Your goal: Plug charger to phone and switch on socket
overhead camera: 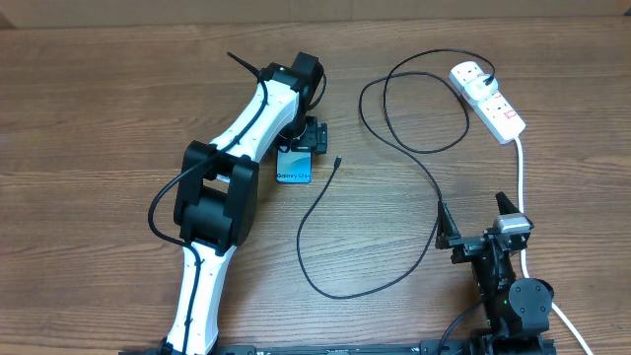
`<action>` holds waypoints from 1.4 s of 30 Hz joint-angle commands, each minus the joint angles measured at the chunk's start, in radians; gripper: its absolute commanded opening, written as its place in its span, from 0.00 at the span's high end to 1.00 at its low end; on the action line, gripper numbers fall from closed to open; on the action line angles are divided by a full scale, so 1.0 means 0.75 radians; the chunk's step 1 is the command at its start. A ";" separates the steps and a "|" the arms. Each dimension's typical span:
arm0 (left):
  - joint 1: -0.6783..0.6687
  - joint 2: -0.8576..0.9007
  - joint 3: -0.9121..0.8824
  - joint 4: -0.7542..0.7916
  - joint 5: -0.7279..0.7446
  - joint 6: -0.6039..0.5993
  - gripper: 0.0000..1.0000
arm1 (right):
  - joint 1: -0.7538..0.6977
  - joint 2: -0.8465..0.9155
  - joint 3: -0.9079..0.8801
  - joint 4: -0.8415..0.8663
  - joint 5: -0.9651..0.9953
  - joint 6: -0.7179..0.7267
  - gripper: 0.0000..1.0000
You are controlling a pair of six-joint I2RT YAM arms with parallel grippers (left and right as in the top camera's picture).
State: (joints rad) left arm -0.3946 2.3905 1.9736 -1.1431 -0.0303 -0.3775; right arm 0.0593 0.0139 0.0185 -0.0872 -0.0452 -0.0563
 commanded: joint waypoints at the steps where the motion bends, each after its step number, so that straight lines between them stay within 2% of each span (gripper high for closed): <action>1: 0.023 0.076 -0.012 -0.011 0.023 0.056 0.00 | -0.004 -0.007 -0.014 0.008 -0.001 0.004 0.00; 29: 0.041 0.076 -0.011 -0.010 0.097 0.056 0.00 | -0.004 -0.007 -0.014 0.008 -0.001 0.004 0.00; 42: 0.041 0.076 -0.011 -0.005 0.097 0.055 0.04 | -0.004 -0.007 -0.014 0.008 -0.001 0.004 0.00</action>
State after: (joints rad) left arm -0.3721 2.3943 1.9736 -1.1446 0.0147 -0.3576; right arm 0.0597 0.0139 0.0185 -0.0868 -0.0452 -0.0559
